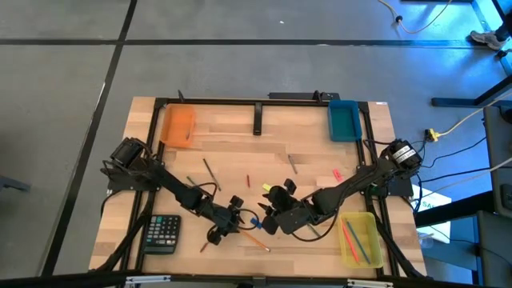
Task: Sort crayons/erasers/pens/pencils in bins
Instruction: Put the yellow pencil into the yellow bin
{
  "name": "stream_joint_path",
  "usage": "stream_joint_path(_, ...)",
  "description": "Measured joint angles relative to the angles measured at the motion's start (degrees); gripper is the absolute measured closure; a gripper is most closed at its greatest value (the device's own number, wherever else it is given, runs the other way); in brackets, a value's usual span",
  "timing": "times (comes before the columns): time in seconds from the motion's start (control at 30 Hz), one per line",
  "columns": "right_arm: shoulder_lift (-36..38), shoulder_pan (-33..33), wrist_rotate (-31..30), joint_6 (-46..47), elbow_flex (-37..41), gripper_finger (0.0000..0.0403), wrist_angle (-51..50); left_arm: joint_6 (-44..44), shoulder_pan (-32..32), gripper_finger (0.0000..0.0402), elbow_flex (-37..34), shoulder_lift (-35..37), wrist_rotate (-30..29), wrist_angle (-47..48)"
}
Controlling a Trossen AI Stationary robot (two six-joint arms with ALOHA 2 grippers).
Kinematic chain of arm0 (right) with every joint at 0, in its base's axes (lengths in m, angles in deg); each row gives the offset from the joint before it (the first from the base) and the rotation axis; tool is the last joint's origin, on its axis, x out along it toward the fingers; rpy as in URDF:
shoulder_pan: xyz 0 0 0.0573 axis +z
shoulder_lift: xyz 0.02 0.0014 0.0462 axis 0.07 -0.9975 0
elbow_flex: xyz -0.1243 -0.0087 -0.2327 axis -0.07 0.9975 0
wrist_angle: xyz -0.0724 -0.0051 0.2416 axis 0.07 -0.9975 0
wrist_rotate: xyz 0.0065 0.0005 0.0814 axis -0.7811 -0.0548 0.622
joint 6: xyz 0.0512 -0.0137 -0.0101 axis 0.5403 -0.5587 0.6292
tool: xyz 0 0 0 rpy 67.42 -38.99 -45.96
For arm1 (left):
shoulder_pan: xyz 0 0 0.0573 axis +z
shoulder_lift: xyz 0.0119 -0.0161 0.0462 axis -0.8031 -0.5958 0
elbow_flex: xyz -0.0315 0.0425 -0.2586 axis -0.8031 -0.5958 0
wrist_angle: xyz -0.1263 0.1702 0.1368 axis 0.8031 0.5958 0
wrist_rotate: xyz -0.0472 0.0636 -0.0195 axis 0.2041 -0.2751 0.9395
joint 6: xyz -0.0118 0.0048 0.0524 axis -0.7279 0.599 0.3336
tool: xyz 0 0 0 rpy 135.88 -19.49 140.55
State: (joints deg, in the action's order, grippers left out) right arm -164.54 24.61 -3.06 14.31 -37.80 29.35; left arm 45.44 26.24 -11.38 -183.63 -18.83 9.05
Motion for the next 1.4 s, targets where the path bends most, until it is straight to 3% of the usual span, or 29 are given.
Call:
stream_joint_path(0.43, 0.0, 0.2, 0.1, 1.6, 0.0, 0.0242, 0.3, -1.5, 2.9, 0.0270, 0.1, -1.0, 5.1, 0.6)
stream_joint_path(1.4, 0.0, 1.0, 1.9, 2.8, 0.0, 0.0242, -1.0, -1.0, 4.8, 0.0323, 0.0, -2.2, 3.0, -0.6)
